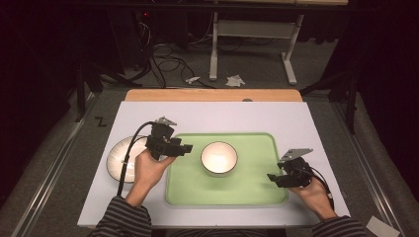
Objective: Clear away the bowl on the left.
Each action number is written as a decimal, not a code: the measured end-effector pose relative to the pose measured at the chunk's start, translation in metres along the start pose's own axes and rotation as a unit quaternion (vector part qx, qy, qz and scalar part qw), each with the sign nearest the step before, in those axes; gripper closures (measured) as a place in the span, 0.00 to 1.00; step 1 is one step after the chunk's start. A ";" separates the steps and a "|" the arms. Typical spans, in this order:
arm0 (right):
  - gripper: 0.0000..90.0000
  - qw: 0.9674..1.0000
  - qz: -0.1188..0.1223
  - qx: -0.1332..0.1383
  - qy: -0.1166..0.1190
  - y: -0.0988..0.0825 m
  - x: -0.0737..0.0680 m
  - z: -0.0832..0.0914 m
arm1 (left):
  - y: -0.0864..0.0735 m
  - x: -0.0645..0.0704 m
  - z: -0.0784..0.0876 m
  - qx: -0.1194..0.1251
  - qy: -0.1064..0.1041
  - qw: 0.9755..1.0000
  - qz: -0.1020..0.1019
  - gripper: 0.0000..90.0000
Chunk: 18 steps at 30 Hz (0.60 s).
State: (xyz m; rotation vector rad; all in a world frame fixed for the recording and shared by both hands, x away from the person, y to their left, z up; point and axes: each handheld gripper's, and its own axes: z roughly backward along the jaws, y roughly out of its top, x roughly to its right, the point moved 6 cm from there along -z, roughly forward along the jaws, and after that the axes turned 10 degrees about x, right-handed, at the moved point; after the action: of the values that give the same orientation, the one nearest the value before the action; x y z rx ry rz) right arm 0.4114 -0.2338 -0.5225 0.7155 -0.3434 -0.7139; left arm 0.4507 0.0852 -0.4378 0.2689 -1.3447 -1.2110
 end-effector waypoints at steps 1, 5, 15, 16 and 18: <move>0.46 1.000 0.001 -0.001 0.001 0.000 0.000 0.000 | 0.000 -0.001 0.003 0.000 0.000 1.000 0.002 0.50; 0.46 1.000 0.005 0.003 0.006 0.003 0.000 -0.002 | -0.004 -0.004 0.014 0.006 0.001 1.000 -0.002 0.50; 0.46 1.000 0.006 0.000 0.018 0.007 -0.002 -0.007 | -0.012 -0.008 0.030 0.005 0.002 1.000 -0.003 0.50; 0.46 1.000 0.009 -0.001 0.019 0.007 -0.001 -0.008 | -0.014 -0.009 0.031 0.004 0.004 1.000 -0.002 0.50; 0.46 1.000 0.006 -0.001 0.020 0.007 -0.002 -0.009 | -0.019 -0.010 0.033 0.004 0.006 1.000 -0.002 0.50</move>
State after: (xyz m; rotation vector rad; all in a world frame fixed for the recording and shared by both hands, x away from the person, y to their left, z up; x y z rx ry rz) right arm 0.4178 -0.2243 -0.5238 0.7238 -0.3108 -0.6881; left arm 0.4155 0.1005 -0.4480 0.2831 -1.3391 -1.2064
